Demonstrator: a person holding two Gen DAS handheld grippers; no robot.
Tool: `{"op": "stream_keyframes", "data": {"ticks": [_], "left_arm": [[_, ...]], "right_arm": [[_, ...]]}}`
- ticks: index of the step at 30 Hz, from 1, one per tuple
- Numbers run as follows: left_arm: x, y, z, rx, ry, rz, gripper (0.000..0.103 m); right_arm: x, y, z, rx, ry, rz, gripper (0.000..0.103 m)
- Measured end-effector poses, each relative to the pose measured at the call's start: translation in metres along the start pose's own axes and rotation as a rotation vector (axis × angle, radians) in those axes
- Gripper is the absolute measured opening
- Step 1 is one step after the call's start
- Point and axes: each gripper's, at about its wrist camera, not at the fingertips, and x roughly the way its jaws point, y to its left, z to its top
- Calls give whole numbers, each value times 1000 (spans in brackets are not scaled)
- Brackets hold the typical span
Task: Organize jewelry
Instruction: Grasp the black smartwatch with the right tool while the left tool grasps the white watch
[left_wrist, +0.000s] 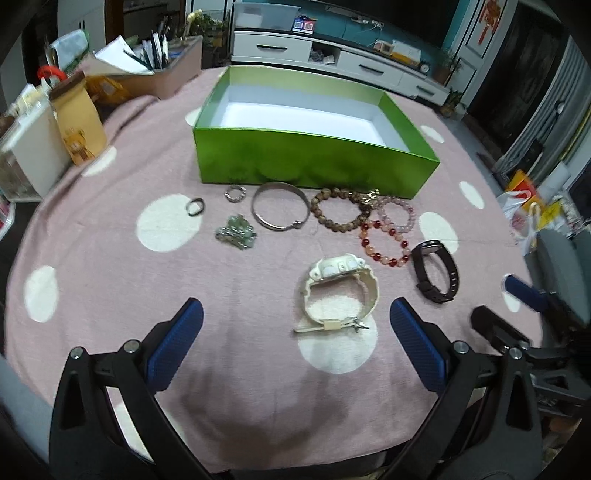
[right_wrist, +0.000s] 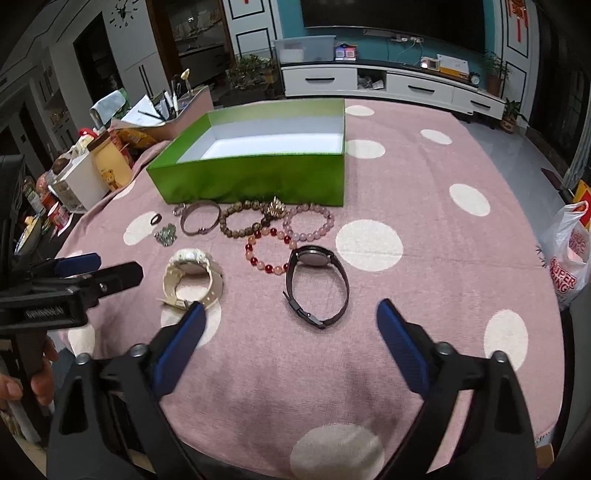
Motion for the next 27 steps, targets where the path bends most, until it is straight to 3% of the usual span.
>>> {"op": "stream_keyframes", "data": {"ticks": [3,8,12,17,19,23,26,27], "left_arm": [[8,1,-2,9,1,-32,97],[26,-2,-4,28,40,-69,73],[42,-5,-2,53,53,-61,64],[65,-10,2,75,108,-52,39],[70,-12,3,82,105,-40,35],[76,-12,5,83,110,-40,16],[76,-9,6,71,107,-60,13],[76,-7,6,63,106,-72,13]], "right_arm": [[11,-2,-5,-16,20,5,74],[24,-1,-7,-50,32,34,52],[30,0,-5,-70,30,58,47],[42,0,0,-100,43,68,39],[49,2,2,-116,53,60,37],[65,3,5,-142,84,45,23],[70,4,5,-154,87,42,8],[70,4,5,-157,82,40,7]]}}
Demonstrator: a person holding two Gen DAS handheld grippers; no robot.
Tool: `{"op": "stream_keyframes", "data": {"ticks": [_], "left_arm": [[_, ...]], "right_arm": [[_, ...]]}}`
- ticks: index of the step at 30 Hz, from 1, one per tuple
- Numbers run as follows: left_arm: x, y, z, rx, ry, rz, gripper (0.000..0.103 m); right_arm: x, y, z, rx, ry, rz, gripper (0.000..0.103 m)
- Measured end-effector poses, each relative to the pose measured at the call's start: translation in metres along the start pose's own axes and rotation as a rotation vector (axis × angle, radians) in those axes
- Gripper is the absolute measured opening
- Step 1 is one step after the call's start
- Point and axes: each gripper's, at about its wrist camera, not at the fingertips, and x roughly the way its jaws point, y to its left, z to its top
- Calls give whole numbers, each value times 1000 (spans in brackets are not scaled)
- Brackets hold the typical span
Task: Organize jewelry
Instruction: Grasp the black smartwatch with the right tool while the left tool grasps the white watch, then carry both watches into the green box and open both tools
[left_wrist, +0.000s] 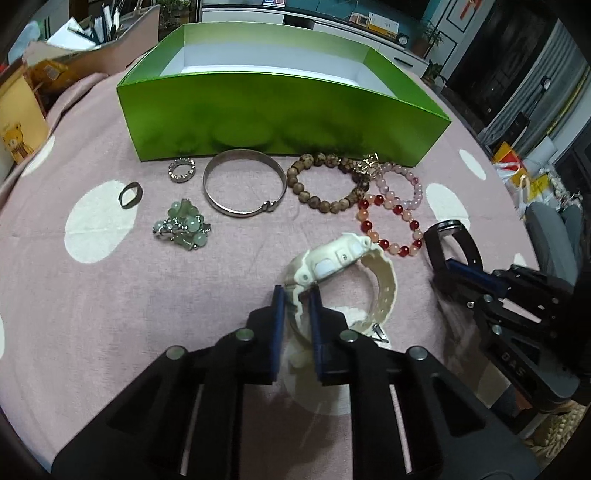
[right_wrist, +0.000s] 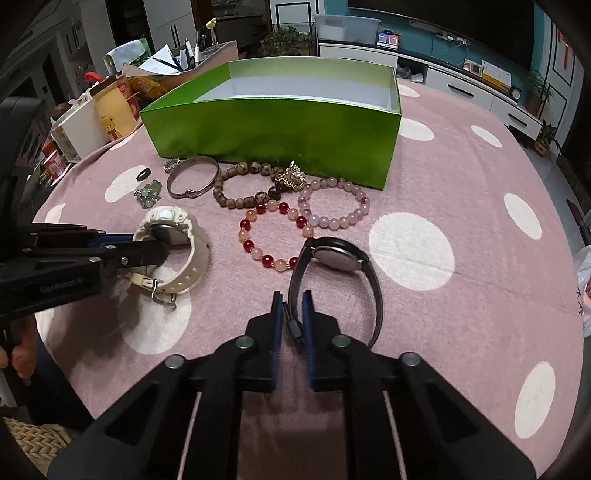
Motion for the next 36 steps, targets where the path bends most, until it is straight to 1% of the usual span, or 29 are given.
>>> {"op": "stream_keyframes", "data": {"ticks": [5,6,10,12,14,17,19,22,25,27,31,33,36], "left_arm": [[-9,10,1,-41,-18,-45,13],[-14,13,3,-52,-29,-56,13],[-41,23,21,-66,-97,-60,13],[-56,28,39,-67,-145,-45,13],[-68,34,56,-73,-181,-29,13],[-82,40,85,-70,-243,30,13],[-82,41,105,-69,-259,49,13],[-70,46,133,-80,-251,66,13],[-51,54,150,-99,-218,72,13],[-38,59,160,-109,-195,80,13],[-11,67,169,-108,-151,105,13],[1,66,173,-96,-130,125,15],[11,67,177,-98,-126,141,21]], "right_arm": [[-15,-5,4,32,-50,39,5],[-24,-7,8,43,-75,59,5],[-51,-9,30,36,-164,75,6],[-61,-9,47,28,-211,85,6],[-67,-8,65,5,-252,70,6],[-69,-6,91,-20,-297,79,6],[-64,-5,108,-26,-311,83,6],[-53,-5,130,-23,-314,83,6],[-31,-7,149,-17,-293,95,6],[-13,-10,160,-6,-262,105,6],[25,-15,173,19,-188,105,6],[39,-18,175,25,-166,103,7],[51,-23,179,45,-155,96,12]]}}
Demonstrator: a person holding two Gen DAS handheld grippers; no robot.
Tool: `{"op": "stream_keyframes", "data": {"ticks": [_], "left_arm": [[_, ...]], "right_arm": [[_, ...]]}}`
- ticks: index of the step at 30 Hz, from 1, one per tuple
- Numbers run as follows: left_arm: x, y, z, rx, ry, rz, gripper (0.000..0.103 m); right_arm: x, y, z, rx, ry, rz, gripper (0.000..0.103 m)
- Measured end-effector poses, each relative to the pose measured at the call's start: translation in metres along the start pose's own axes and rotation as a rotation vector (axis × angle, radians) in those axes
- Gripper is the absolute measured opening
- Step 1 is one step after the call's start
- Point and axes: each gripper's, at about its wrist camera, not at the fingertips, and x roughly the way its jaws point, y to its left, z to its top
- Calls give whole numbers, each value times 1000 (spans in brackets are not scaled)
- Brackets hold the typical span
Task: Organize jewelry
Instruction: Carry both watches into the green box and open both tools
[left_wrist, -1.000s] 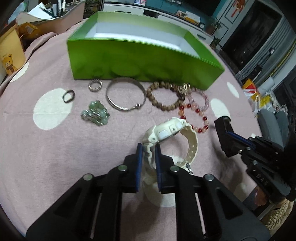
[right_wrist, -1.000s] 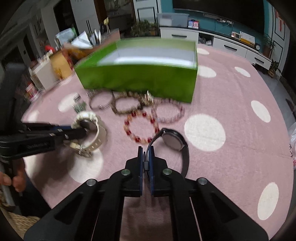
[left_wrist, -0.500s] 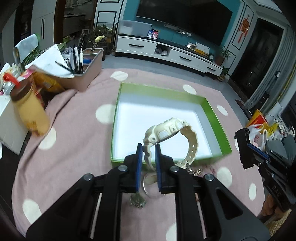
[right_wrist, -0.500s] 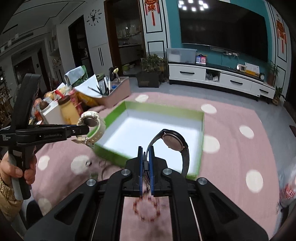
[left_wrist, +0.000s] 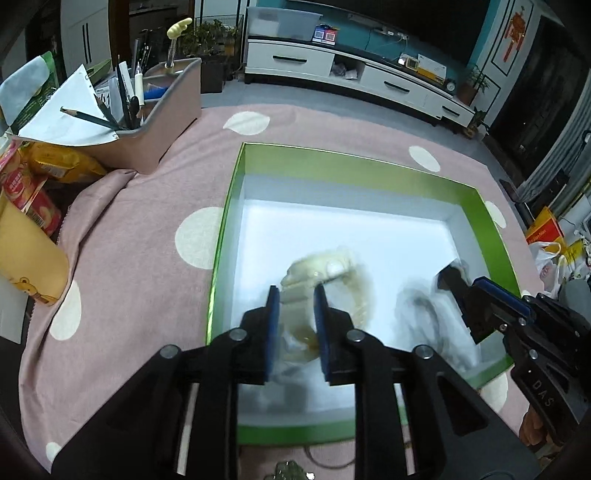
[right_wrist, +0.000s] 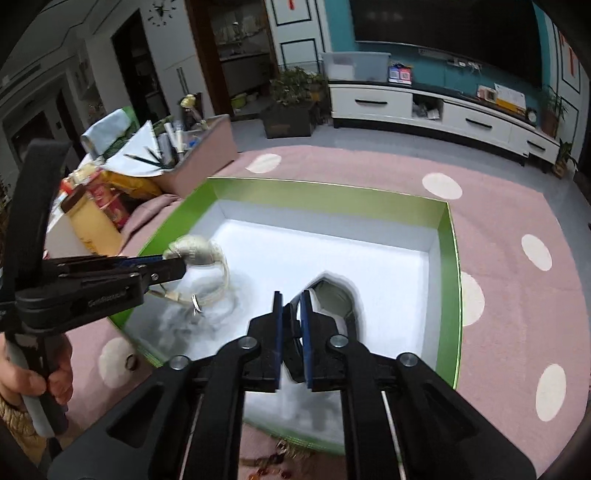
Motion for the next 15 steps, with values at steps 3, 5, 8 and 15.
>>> {"op": "stream_keyframes", "data": {"ticks": [3,5,8,15], "left_arm": [[-4,-3,3,18,-36,31,33],[-11,-3,3,19,-53,19,61],[-27,-2,5,20,-99,25,67],[-73,14,-5,-15,-158,24,80]], "right_arm": [[2,-9,2,37,-4,0,26],[-9,-14,0,61,-30,-4,42],[-27,-20,-1,93,-71,-4,44],[-81,-27,-22,117,-131,-10,49]]}}
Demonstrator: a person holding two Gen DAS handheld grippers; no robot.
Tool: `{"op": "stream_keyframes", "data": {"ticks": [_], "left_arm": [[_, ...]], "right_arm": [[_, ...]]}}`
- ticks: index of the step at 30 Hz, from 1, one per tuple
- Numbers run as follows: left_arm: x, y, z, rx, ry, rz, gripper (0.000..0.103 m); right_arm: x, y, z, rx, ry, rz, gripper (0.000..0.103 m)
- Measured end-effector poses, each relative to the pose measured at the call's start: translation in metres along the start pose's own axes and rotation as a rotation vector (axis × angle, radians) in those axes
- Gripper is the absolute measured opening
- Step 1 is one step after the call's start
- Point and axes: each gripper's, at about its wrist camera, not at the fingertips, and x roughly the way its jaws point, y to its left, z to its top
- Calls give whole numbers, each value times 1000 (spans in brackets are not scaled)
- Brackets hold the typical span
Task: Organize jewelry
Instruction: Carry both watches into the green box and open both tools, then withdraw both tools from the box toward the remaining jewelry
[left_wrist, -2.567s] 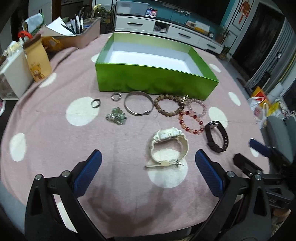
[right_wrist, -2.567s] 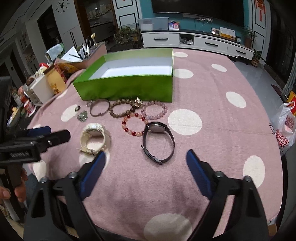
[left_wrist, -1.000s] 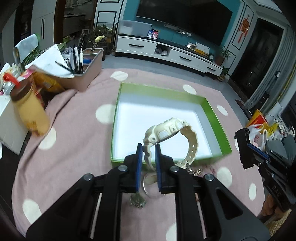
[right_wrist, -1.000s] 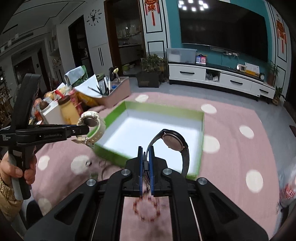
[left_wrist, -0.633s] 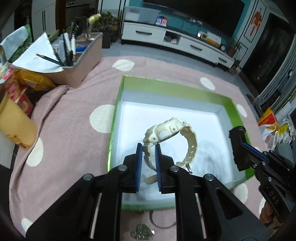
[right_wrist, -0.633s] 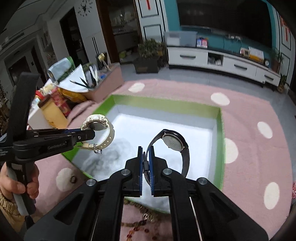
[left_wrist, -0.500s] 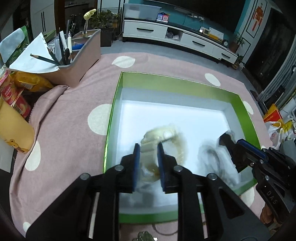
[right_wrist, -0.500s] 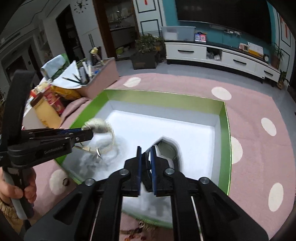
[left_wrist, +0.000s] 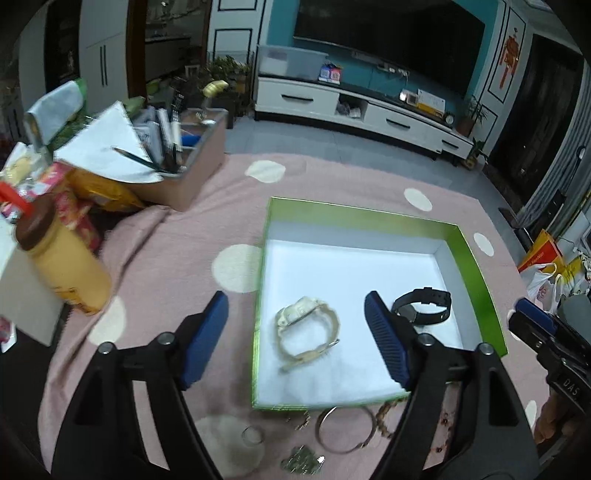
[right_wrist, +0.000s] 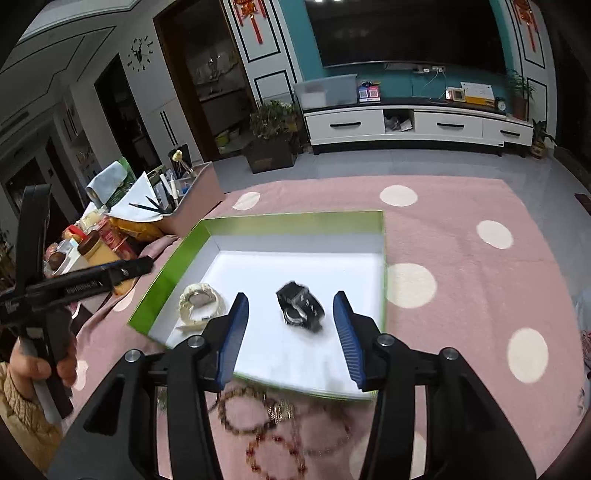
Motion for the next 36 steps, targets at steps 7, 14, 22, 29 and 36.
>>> {"op": "stream_keyframes", "data": {"ticks": [7,14,22,29,36], "left_arm": [[-42,23,-29,-34,-17,5,85],[-61,31,-70,-22,9,5,85],[-66,24,-115,42,40,9,85],[-47,16,-154,73,108,-45,85],[-28,3,-163,110,133,-61,78]], "right_arm": [[-39,-1,-29,9,3,-18,49],[-59,6,-54,13,16,-12,49],[-59,15,-80,36,74,1,49],[-38,20,-116,58,172,14,49],[-20,22,-136,65,217,11,47]]}}
